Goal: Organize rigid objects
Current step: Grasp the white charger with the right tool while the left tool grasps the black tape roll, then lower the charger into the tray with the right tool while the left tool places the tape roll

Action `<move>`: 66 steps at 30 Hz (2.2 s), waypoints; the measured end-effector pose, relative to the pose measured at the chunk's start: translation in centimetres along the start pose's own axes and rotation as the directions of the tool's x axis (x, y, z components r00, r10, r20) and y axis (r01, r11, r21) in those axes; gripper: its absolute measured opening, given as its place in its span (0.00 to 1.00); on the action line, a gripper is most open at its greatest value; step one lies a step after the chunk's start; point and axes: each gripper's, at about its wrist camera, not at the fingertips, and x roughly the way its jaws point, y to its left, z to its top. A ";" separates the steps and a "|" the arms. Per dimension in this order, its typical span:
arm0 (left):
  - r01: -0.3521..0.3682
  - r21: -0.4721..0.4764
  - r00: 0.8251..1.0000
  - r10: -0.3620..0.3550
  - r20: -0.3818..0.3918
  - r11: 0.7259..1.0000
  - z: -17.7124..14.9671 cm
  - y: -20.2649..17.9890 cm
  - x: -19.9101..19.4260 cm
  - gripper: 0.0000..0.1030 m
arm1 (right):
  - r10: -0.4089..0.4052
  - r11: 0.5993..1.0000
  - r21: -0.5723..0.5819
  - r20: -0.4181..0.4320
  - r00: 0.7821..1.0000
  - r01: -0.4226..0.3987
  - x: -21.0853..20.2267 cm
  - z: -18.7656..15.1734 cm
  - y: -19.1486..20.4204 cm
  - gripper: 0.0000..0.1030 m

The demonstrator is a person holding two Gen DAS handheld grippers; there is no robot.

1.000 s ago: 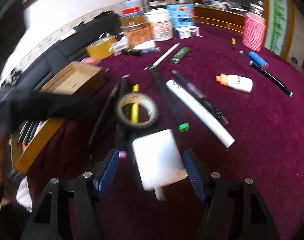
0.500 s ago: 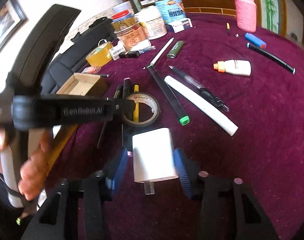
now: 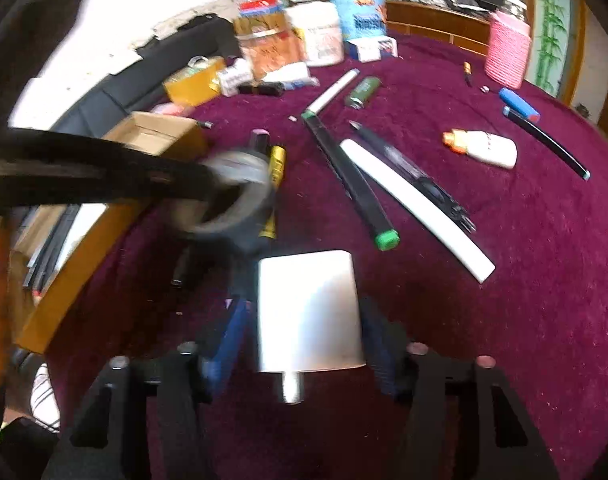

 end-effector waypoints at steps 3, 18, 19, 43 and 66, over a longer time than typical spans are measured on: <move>0.009 -0.035 0.999 -0.008 0.035 0.999 -1.6 1.6 -2.3 0.08 | 0.001 1.000 0.004 0.004 1.000 -0.001 -0.1 0.0 -0.2 0.50; 0.055 -0.229 0.989 -0.021 0.149 0.972 -7.4 14.3 -10.6 0.09 | 0.074 0.990 0.119 0.044 0.996 -0.078 -0.5 -0.1 -1.0 0.49; 0.055 -0.241 0.988 -0.018 0.153 0.969 -7.5 15.1 -10.8 0.09 | 0.096 0.983 0.152 0.048 0.994 -0.102 -0.8 0.0 -1.3 0.49; 0.056 -0.347 0.987 0.001 0.163 0.936 -2.8 25.4 -9.8 0.09 | 0.278 0.959 0.029 0.084 0.957 -0.282 2.1 11.6 17.0 0.50; -0.123 -0.285 0.991 0.130 0.006 0.951 0.3 25.5 -1.5 0.09 | 0.044 0.997 -0.062 0.034 0.998 -0.042 9.4 12.1 18.3 0.50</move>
